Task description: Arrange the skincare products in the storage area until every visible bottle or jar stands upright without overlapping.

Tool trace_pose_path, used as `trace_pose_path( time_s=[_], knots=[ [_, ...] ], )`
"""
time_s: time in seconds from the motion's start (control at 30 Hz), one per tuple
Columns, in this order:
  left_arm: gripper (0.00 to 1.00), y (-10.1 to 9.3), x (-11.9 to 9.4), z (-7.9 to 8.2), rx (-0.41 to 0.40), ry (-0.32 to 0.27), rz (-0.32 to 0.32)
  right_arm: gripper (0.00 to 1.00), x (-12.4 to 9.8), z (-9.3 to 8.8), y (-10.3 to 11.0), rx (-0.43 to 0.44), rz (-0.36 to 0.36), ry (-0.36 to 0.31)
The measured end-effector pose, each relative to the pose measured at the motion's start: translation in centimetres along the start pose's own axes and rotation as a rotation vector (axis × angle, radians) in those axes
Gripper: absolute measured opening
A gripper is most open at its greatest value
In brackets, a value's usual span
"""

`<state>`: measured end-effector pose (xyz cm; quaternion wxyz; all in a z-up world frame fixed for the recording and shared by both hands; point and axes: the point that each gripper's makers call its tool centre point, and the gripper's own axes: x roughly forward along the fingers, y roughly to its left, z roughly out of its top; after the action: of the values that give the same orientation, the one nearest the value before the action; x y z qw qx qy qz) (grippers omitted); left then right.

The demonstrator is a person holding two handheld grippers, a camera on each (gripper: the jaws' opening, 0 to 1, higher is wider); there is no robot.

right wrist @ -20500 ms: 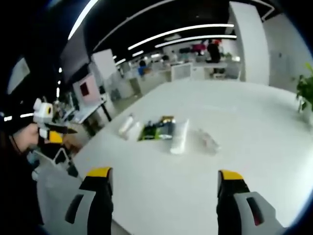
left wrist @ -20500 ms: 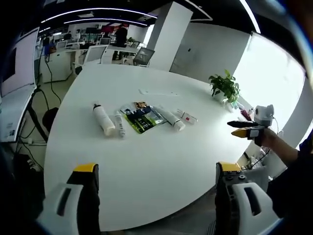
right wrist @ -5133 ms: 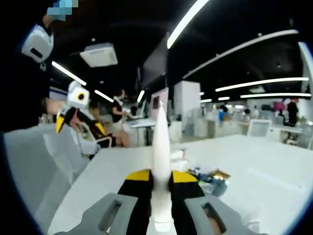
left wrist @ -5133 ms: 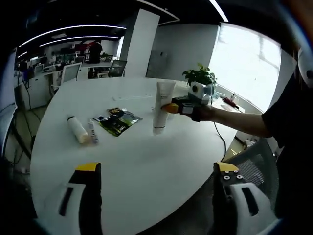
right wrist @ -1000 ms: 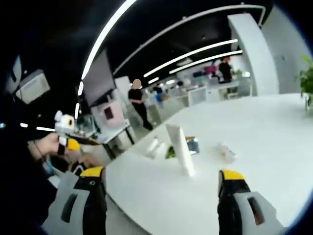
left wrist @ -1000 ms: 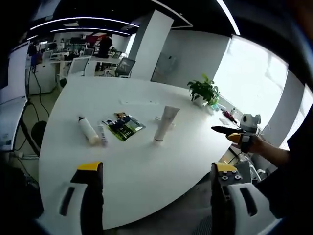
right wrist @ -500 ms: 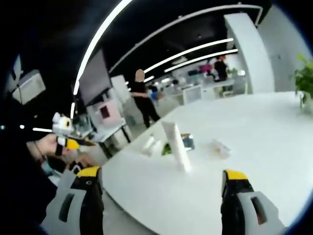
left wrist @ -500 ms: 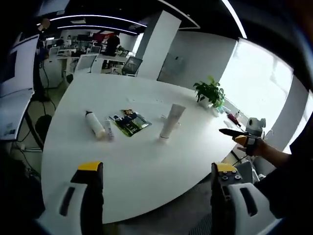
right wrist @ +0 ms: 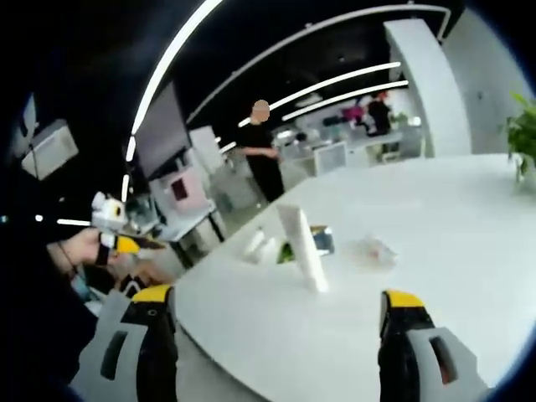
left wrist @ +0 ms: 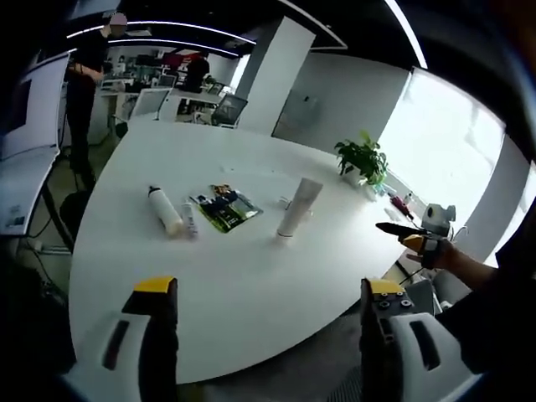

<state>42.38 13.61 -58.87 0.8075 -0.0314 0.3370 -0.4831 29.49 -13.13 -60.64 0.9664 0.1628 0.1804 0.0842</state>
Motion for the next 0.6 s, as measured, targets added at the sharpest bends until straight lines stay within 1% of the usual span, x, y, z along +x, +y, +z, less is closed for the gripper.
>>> trace_pose_path(
  time_s=[0.23, 0.3, 0.4, 0.6],
  knots=[
    [0.84, 0.4, 1.2, 0.4, -0.011, 0.016, -0.008, 0.99, 0.1, 0.4, -0.6, 0.002, -0.011, -0.005],
    [0.84, 0.2, 1.6, 0.7, -0.014, 0.015, -0.022, 0.99, 0.2, 0.4, -0.8, 0.002, -0.017, -0.004],
    [0.83, 0.3, 2.1, 1.1, -0.012, 0.014, -0.025, 0.99, 0.3, 0.4, -0.9, 0.004, -0.016, 0.002],
    [0.81, 1.0, 3.2, 1.0, -0.024, 0.040, -0.031, 0.99, 0.6, 0.3, -1.2, 0.014, -0.024, 0.006]
  ],
)
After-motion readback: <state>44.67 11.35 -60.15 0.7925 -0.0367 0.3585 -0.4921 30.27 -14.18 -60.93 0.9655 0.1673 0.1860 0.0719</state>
